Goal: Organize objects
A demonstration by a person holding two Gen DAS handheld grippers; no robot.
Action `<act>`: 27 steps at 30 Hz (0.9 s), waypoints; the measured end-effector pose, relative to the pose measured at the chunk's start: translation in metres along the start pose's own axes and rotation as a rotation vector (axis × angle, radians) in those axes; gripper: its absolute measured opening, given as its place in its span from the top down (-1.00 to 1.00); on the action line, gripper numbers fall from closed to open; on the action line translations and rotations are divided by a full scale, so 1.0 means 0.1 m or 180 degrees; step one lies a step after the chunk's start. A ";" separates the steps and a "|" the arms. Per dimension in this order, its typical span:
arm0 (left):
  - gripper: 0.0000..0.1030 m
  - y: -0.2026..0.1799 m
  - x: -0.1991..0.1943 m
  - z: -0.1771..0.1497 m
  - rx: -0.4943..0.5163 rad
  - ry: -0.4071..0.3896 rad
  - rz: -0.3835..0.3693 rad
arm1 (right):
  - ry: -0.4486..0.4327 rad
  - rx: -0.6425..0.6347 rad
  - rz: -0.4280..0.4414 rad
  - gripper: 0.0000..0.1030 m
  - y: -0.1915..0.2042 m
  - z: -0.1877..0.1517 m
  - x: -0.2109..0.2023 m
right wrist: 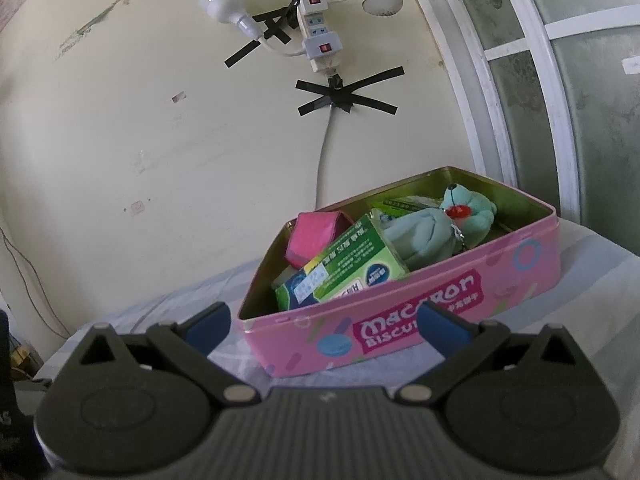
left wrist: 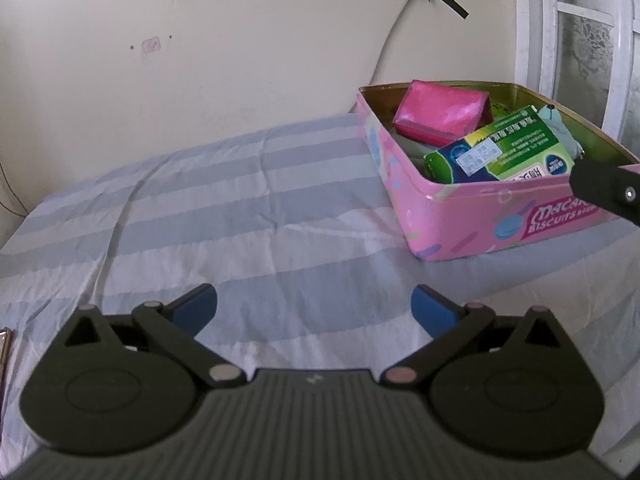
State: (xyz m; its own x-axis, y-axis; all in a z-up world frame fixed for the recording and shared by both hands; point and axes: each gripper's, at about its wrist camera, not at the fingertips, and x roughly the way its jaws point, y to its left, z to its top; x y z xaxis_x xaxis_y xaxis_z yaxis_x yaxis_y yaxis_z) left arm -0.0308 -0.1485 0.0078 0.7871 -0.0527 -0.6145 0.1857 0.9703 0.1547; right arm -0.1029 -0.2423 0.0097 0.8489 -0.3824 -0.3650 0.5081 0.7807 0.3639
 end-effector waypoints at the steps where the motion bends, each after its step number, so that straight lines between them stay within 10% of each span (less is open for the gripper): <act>1: -1.00 0.00 0.01 0.00 0.0005 0.0016 -0.0017 | 0.0013 0.0000 0.0002 -1.00 0.00 0.00 0.01; 27: -1.00 -0.01 0.09 -0.05 0.0035 0.0220 -0.0131 | 0.0063 -0.0006 -0.0046 -1.00 -0.01 -0.05 0.07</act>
State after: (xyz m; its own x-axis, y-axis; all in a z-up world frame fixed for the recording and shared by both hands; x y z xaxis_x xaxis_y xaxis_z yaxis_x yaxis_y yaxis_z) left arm -0.0268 -0.1488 -0.0016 0.7363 -0.0758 -0.6724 0.2240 0.9650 0.1365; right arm -0.0978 -0.2432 0.0023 0.8384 -0.3837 -0.3872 0.5200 0.7761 0.3568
